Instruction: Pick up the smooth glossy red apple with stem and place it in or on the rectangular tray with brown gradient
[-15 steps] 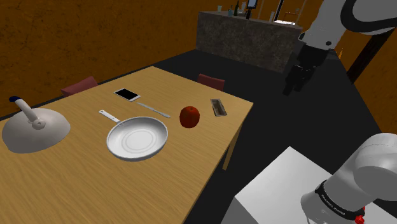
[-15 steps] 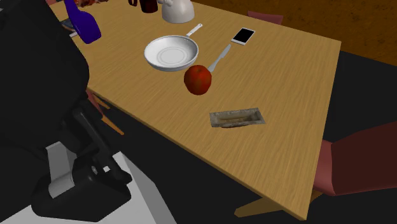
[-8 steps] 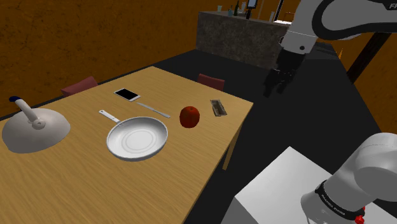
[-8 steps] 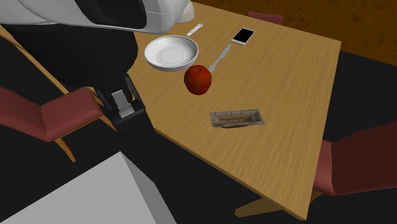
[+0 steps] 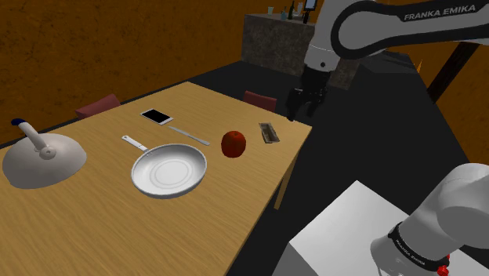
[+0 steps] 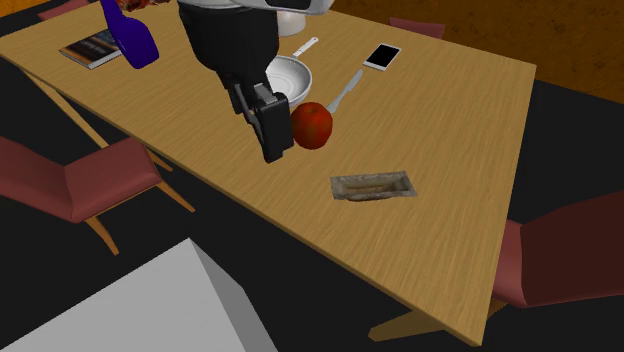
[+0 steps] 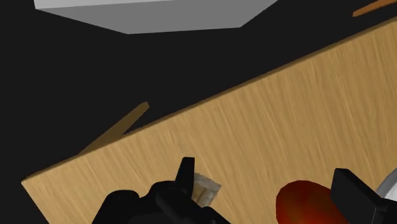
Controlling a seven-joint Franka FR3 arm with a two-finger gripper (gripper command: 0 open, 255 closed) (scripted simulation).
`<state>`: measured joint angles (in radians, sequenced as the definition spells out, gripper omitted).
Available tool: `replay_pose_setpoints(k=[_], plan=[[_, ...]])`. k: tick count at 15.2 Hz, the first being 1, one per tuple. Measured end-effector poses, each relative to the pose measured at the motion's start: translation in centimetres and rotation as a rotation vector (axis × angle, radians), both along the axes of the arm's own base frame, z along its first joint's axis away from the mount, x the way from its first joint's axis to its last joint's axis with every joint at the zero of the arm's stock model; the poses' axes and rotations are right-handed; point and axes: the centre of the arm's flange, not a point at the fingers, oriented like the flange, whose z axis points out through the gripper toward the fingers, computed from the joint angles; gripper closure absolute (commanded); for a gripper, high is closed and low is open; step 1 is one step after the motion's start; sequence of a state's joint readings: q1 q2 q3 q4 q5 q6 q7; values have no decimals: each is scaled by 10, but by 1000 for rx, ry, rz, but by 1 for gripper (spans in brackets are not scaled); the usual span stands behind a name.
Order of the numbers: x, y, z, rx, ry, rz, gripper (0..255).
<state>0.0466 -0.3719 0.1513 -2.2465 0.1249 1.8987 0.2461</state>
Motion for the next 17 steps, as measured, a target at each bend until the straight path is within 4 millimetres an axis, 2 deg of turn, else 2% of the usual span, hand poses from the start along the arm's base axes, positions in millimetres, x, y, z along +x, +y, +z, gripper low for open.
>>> replay_pose_setpoints(k=[10, 17], plan=[[104, 75, -43, -22, -1, -52, 0], [166, 123, -71, -35, -2, -86, 0]])
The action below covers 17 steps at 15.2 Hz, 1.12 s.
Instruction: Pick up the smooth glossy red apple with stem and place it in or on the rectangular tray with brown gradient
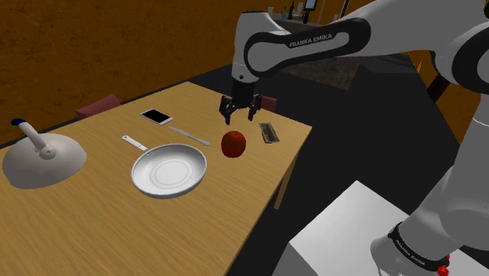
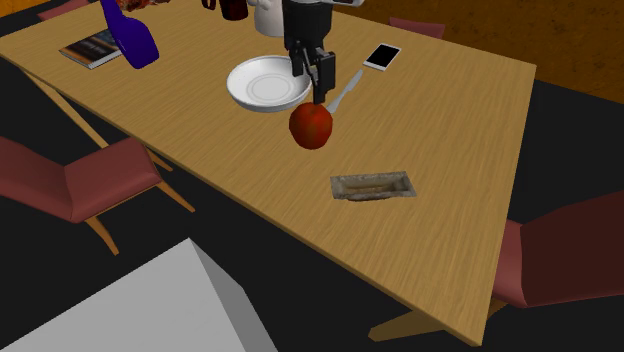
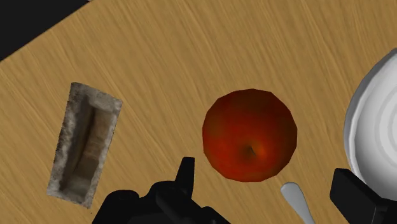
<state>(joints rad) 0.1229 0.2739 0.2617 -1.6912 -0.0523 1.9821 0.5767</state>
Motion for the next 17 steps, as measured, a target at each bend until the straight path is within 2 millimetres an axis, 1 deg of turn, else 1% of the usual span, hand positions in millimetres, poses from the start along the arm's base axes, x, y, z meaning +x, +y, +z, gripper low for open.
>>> replay_pose_setpoints(k=[2, 8, 14, 15, 17], plan=[[9, 2, -6, -1, 0, -3, 0], [9, 4, -38, -2, 0, -4, 0], [10, 4, -41, -2, -1, -4, 0], [10, 4, -41, -2, -1, -4, 255], [10, 4, -41, -2, -1, -4, 255]])
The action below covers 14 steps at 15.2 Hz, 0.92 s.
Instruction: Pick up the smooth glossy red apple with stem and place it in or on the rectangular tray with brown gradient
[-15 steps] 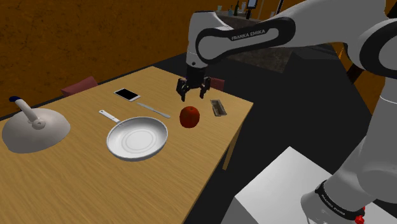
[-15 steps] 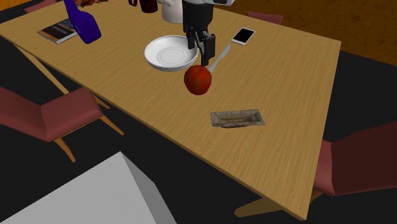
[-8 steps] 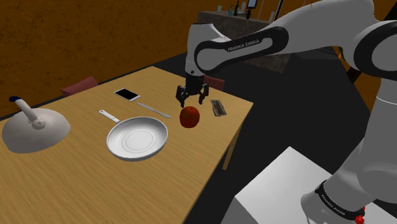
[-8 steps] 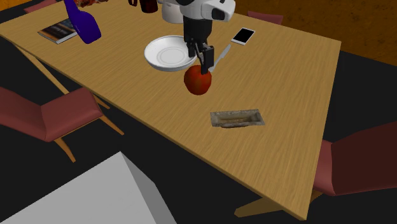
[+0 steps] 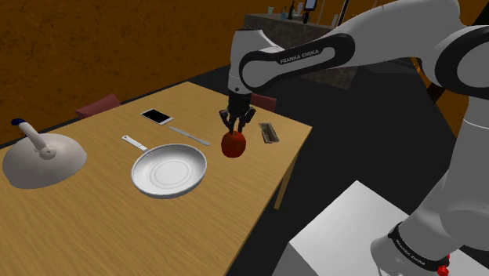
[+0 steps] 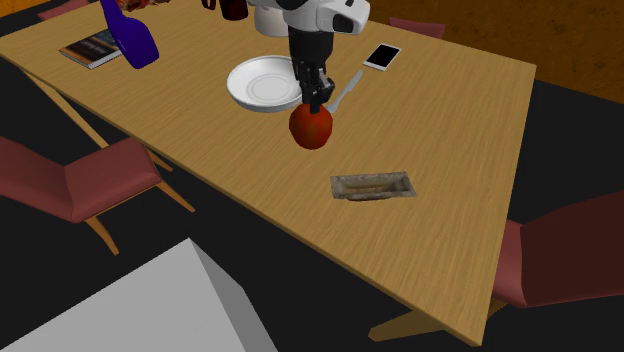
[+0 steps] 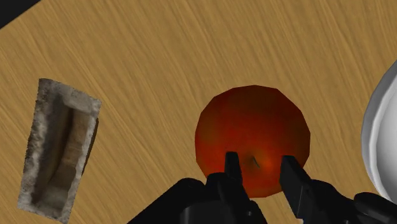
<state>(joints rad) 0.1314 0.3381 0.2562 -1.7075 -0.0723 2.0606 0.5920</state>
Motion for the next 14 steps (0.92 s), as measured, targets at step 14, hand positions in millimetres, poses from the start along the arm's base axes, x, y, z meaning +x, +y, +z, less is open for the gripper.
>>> replay_pose_setpoints(k=[14], plan=[[-1, -1, 25, 0, 0, 0, 255]])
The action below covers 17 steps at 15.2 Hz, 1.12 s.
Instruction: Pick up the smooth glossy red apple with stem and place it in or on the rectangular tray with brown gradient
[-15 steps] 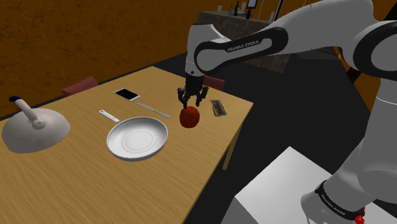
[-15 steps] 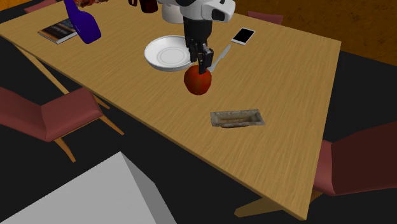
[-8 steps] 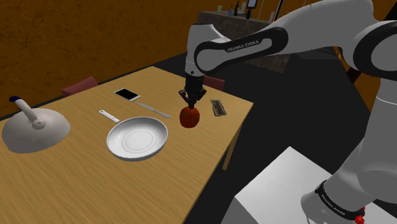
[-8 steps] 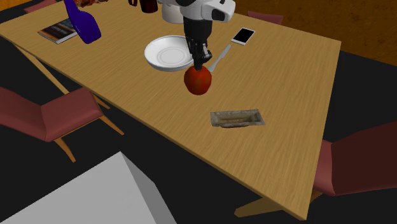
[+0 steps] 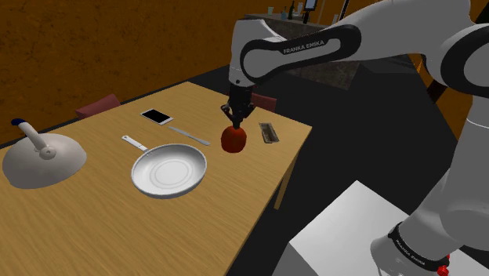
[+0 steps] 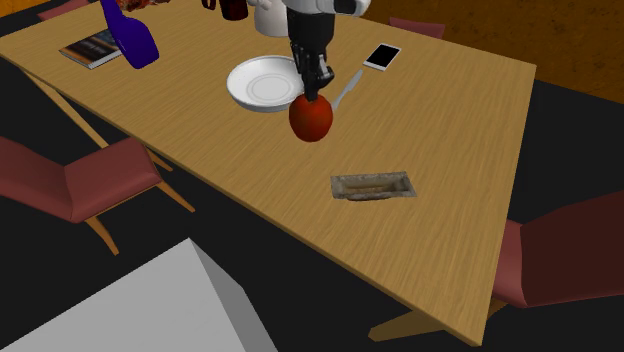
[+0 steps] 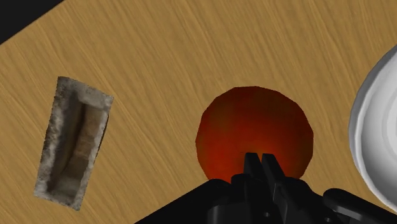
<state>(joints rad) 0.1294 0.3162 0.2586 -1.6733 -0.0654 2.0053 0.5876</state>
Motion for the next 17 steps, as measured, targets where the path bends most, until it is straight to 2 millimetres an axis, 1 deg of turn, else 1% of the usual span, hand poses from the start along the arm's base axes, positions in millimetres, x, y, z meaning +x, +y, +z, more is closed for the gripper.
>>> replay_pose_setpoints(k=[17], plan=[[1, 0, 90, 0, 0, 0, 255]])
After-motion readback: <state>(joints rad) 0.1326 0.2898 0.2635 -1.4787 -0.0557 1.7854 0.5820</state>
